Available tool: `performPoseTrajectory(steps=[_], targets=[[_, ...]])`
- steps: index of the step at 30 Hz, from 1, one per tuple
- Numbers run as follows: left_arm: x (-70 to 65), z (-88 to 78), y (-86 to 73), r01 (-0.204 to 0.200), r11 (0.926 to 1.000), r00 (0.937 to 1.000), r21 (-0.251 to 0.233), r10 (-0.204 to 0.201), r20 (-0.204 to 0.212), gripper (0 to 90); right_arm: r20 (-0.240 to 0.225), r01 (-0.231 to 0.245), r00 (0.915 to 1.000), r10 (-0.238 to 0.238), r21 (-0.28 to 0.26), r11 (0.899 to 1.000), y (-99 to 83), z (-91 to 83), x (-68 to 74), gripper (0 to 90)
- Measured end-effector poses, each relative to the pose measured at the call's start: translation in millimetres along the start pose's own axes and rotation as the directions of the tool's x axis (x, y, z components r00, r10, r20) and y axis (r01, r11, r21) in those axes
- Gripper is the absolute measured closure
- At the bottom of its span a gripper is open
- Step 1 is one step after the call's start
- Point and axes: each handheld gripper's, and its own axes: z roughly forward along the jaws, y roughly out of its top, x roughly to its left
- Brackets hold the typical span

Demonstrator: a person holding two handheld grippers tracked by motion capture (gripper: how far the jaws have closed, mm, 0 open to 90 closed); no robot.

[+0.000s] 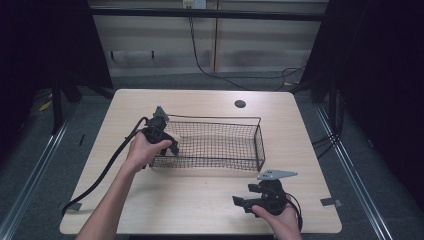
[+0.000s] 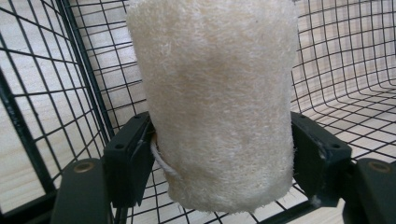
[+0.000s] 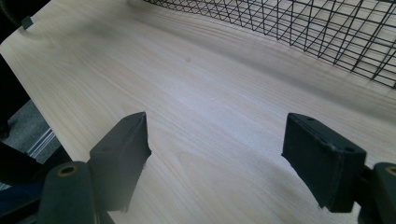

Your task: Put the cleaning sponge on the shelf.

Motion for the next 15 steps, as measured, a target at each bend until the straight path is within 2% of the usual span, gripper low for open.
performPoseTrajectory(steps=[7, 13, 15], targets=[[-0.3, 2.3, 0.0, 0.005, 1.0000, 0.9997, 0.002, -0.005, -0.024, 29.8, 0.000, 0.000, 1.0000, 0.000, 0.001, 1.000, 0.0, -0.1, 0.3, 22.4], [-0.8, 2.9, 0.3, 0.006, 1.0000, 0.9998, 0.004, -0.006, -0.017, 29.8, -0.002, 0.003, 1.0000, -0.003, -0.001, 1.000, 0.1, 0.1, 0.2, 22.4], [-1.2, 3.6, -0.1, 0.001, 1.0000, 0.9996, -0.003, -0.001, -0.029, 29.8, -0.002, 0.001, 1.0000, -0.001, 0.002, 1.000, 0.0, 0.0, 0.4, 22.3]])
